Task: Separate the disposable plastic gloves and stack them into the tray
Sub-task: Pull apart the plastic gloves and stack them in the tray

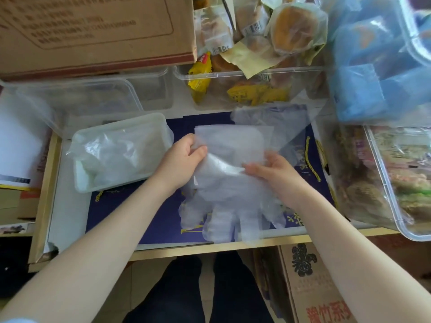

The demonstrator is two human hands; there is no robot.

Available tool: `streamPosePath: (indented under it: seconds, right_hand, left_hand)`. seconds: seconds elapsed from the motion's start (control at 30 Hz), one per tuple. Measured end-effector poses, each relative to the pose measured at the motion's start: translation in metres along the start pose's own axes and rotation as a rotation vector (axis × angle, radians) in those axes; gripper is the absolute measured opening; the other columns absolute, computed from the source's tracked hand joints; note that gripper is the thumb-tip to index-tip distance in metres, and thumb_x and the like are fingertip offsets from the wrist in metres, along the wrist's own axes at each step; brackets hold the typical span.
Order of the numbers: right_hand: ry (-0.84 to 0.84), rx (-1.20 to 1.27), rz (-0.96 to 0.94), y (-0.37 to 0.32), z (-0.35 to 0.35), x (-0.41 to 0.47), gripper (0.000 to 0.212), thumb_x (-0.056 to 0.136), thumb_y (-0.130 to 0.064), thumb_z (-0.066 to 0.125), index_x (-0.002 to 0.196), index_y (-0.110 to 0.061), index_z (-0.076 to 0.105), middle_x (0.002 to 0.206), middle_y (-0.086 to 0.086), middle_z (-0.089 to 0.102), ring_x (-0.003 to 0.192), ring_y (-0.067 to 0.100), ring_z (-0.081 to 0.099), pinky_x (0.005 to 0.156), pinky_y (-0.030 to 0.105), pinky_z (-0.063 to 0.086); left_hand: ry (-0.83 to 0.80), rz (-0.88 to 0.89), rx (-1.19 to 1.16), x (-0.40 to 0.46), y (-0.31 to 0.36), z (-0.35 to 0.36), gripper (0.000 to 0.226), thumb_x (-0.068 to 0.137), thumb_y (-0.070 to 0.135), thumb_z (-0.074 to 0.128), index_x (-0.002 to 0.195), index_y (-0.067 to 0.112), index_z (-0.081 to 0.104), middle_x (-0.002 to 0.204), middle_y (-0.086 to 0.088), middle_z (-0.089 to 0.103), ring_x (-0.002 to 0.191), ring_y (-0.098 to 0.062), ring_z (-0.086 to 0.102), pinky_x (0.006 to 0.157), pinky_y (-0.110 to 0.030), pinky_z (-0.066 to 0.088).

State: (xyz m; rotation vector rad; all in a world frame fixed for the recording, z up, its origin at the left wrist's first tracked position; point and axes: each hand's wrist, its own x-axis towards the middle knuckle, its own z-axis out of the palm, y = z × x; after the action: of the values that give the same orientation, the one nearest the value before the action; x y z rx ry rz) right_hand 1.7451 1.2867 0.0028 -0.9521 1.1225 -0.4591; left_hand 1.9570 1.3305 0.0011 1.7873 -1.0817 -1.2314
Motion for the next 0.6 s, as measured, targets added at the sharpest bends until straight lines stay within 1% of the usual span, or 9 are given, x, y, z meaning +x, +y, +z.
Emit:
streamPosePath:
  seconds: [0.1, 0.17, 0.23, 0.3, 0.37, 0.43, 0.47, 0.53, 0.6]
  right_hand:
    - [-0.124, -0.213, 0.067, 0.005, 0.003, -0.006, 0.011, 0.081, -0.01, 0.069, 0.089, -0.016, 0.065, 0.074, -0.006, 0.072, 0.067, 0.008, 0.067, 0.06, 0.017, 0.053]
    - [-0.226, -0.275, 0.142, 0.011, 0.006, -0.009, 0.007, 0.081, -0.008, 0.069, 0.085, -0.011, 0.064, 0.068, -0.005, 0.069, 0.059, 0.006, 0.062, 0.056, 0.017, 0.049]
    - [-0.275, -0.348, 0.146, 0.019, 0.006, -0.008, 0.004, 0.085, -0.007, 0.066, 0.084, -0.006, 0.061, 0.061, -0.005, 0.065, 0.055, 0.007, 0.055, 0.058, 0.023, 0.045]
    - [-0.109, -0.522, 0.009, 0.024, 0.0, 0.0, 0.01, 0.087, -0.015, 0.065, 0.086, -0.006, 0.061, 0.068, 0.0, 0.064, 0.062, 0.012, 0.055, 0.063, 0.029, 0.043]
    - [0.292, -0.752, -0.169, 0.021, -0.014, 0.014, 0.018, 0.089, -0.025, 0.062, 0.102, -0.013, 0.061, 0.096, 0.007, 0.064, 0.085, 0.02, 0.058, 0.072, 0.032, 0.045]
    - [0.579, -1.007, -0.198, 0.016, -0.027, 0.026, 0.039, 0.092, -0.029, 0.056, 0.126, -0.012, 0.051, 0.126, 0.014, 0.052, 0.114, 0.033, 0.048, 0.09, 0.043, 0.042]
    - [0.623, -1.108, -0.144, 0.015, -0.033, 0.031, 0.048, 0.093, -0.031, 0.054, 0.134, -0.009, 0.042, 0.137, 0.017, 0.043, 0.124, 0.037, 0.039, 0.097, 0.047, 0.036]
    - [0.615, -1.231, -0.003, 0.015, -0.041, 0.039, 0.056, 0.094, -0.032, 0.051, 0.14, -0.006, 0.032, 0.145, 0.02, 0.033, 0.13, 0.04, 0.03, 0.104, 0.049, 0.027]
    - [0.612, -1.304, 0.068, 0.019, -0.044, 0.043, 0.051, 0.094, -0.033, 0.051, 0.135, -0.005, 0.038, 0.141, 0.022, 0.039, 0.127, 0.042, 0.033, 0.103, 0.048, 0.026]
  left_hand:
    - [0.184, 0.009, -0.078, -0.002, -0.001, -0.005, 0.018, 0.079, 0.039, 0.051, 0.078, 0.022, 0.056, 0.073, -0.003, 0.062, 0.071, -0.026, 0.058, 0.075, -0.039, 0.047]
    - [0.363, -0.014, -0.115, 0.0, -0.003, -0.016, 0.02, 0.082, 0.035, 0.048, 0.066, 0.023, 0.05, 0.061, 0.004, 0.048, 0.064, -0.019, 0.045, 0.066, -0.035, 0.037]
    - [0.472, -0.017, -0.07, 0.001, -0.006, -0.029, 0.03, 0.09, 0.032, 0.048, 0.061, 0.023, 0.042, 0.059, 0.005, 0.038, 0.059, -0.014, 0.037, 0.063, -0.033, 0.033]
    - [0.475, 0.007, 0.047, -0.002, -0.006, -0.038, 0.029, 0.095, 0.028, 0.047, 0.067, 0.021, 0.046, 0.062, 0.002, 0.04, 0.057, -0.013, 0.036, 0.06, -0.031, 0.032]
    - [0.382, 0.023, 0.138, -0.007, -0.004, -0.041, 0.019, 0.096, 0.026, 0.048, 0.078, 0.022, 0.055, 0.07, 0.001, 0.051, 0.062, -0.012, 0.044, 0.062, -0.028, 0.038]
    - [0.243, 0.043, 0.198, -0.015, -0.003, -0.038, 0.017, 0.096, 0.024, 0.049, 0.082, 0.027, 0.059, 0.077, 0.003, 0.06, 0.069, -0.008, 0.052, 0.065, -0.017, 0.04]
    - [0.18, 0.065, 0.226, -0.018, -0.004, -0.037, 0.016, 0.096, 0.024, 0.05, 0.084, 0.027, 0.062, 0.08, 0.001, 0.064, 0.072, -0.011, 0.055, 0.067, -0.015, 0.041]
    - [0.082, 0.102, 0.29, -0.024, -0.006, -0.034, 0.016, 0.095, 0.023, 0.051, 0.092, 0.02, 0.067, 0.085, -0.012, 0.067, 0.075, -0.016, 0.057, 0.067, -0.012, 0.04]
    - [0.003, 0.134, 0.318, -0.029, -0.005, -0.03, 0.019, 0.095, 0.022, 0.052, 0.093, 0.012, 0.067, 0.075, -0.008, 0.065, 0.066, -0.007, 0.05, 0.062, -0.009, 0.037]
